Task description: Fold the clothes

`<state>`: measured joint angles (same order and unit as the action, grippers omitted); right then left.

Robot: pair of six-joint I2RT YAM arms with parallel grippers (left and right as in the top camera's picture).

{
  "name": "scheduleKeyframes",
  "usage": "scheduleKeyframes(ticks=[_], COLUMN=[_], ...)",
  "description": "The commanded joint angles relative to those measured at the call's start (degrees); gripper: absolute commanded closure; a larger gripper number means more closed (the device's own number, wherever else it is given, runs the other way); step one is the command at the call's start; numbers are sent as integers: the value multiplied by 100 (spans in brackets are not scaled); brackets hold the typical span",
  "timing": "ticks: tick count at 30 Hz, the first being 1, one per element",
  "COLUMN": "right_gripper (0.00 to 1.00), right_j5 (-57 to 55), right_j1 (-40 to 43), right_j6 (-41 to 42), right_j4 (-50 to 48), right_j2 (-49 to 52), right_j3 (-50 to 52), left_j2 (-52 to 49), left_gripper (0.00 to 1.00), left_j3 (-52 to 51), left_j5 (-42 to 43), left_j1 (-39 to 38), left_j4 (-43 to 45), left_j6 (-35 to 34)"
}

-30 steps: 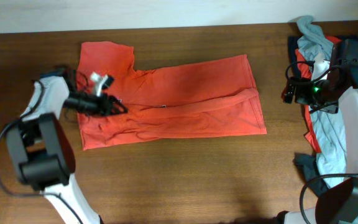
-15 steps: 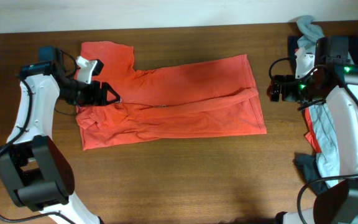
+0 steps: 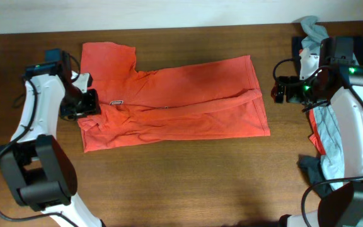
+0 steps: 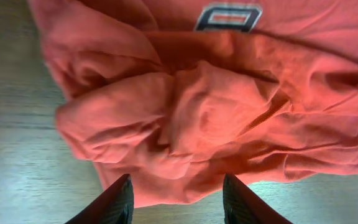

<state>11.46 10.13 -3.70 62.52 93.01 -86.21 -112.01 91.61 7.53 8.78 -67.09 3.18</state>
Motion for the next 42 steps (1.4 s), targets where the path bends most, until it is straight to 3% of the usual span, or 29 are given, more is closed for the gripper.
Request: scheduleKeyframes(ticks=[1,9,14,25,27,28,31,38,42], right_gripper=[1,2,2,1,1,1,1,1,1], right_j5=[-74,-74,-74,-76,-76,-76,-74,-74,-74], right_j1=[0,0,0,0,0,0,0,0,0], right_j6=[-57,-57,-57,-57,-57,-57,-57,-57,-57], right_j4=[15,48,70,72,72,72,72,96,98], right_j2=[37,37,37,37,37,37,37,37,37], right_j3=[17,17,17,17,17,17,17,17,17], left_j2=[-271,-308,-308,-424,-479,-501,-509,-387,-374], left_gripper=[53,54,54,54,65,78,100,100,100], left_j3=[-422,-737,-737,-737,-737,-737,-734,-48,439], left_j5=[28,92,-490,-431,-435,-433,-409,-334,-264], left_j1=[-251,-343,-343,-507,-570,-605,-697,-776,-789], left_j4=[-68,398,688,1255,1290,1292,1309,1252,1727], left_j6=[-284,-452,-796,-793,-793,-793,-793,-789,-820])
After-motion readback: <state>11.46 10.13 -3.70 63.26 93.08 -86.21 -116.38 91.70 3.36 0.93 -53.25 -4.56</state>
